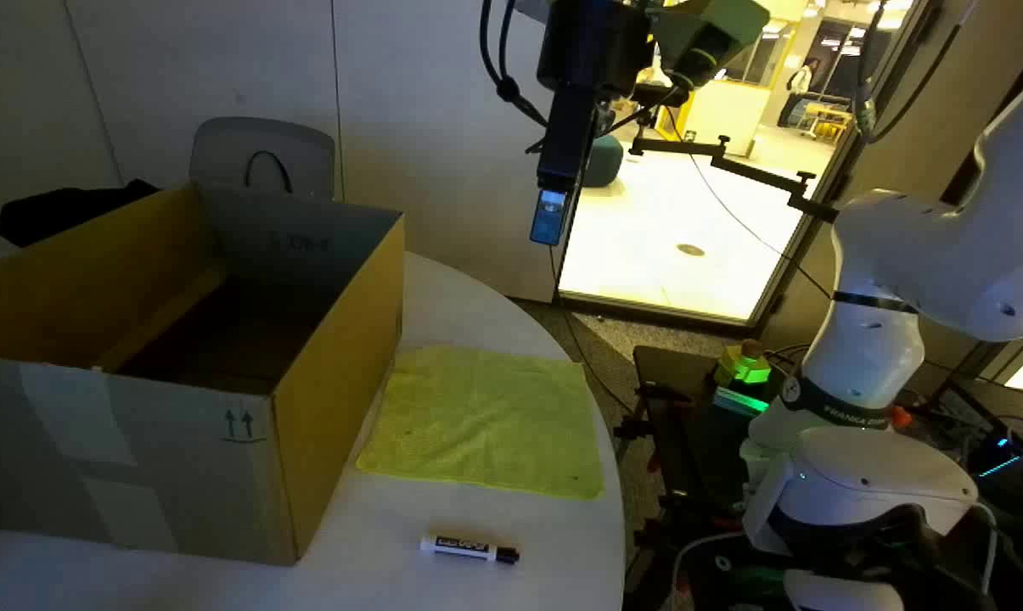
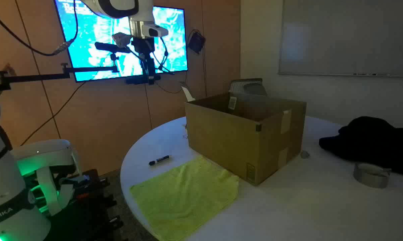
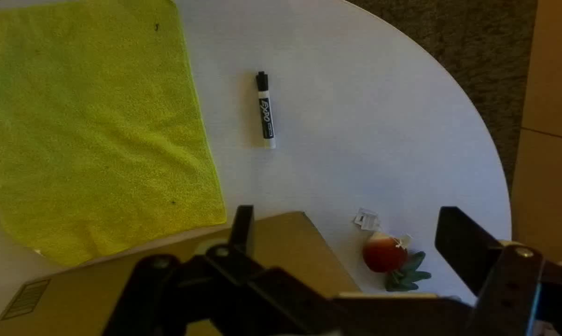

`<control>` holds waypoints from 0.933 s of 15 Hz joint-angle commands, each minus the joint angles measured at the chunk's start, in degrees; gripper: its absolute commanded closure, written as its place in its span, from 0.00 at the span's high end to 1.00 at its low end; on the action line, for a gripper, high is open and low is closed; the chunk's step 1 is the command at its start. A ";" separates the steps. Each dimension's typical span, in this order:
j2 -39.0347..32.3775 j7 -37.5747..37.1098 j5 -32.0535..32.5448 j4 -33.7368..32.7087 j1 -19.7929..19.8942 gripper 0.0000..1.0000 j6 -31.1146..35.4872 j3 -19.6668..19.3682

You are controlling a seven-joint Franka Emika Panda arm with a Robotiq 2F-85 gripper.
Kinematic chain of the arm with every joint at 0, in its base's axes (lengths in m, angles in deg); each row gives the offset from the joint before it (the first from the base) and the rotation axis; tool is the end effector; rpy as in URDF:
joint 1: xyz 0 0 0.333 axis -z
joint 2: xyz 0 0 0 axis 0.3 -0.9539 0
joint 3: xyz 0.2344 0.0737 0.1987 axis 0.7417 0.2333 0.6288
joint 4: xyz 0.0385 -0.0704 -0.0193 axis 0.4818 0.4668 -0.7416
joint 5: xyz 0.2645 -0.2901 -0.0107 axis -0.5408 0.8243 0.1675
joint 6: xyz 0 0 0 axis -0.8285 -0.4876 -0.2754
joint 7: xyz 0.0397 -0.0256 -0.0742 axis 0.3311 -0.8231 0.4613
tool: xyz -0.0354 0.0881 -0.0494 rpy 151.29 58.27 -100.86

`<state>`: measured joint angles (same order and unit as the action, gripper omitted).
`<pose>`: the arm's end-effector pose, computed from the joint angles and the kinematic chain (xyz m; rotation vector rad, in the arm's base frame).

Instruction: Put the marker on the green towel then wrap the marker in the towel and put it in the box

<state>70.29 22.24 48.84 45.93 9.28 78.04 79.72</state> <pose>0.4404 0.1413 0.5026 -2.9041 0.0968 -0.0726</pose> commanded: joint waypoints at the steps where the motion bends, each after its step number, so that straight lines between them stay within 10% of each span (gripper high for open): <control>1: 0.02 0.08 -0.10 -0.39 0.38 1.00 -0.19 0.31; 14: -16.46 2.80 1.77 4.87 -2.61 1.00 20.98 4.52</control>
<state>58.58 25.11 49.06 50.99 7.89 94.94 82.88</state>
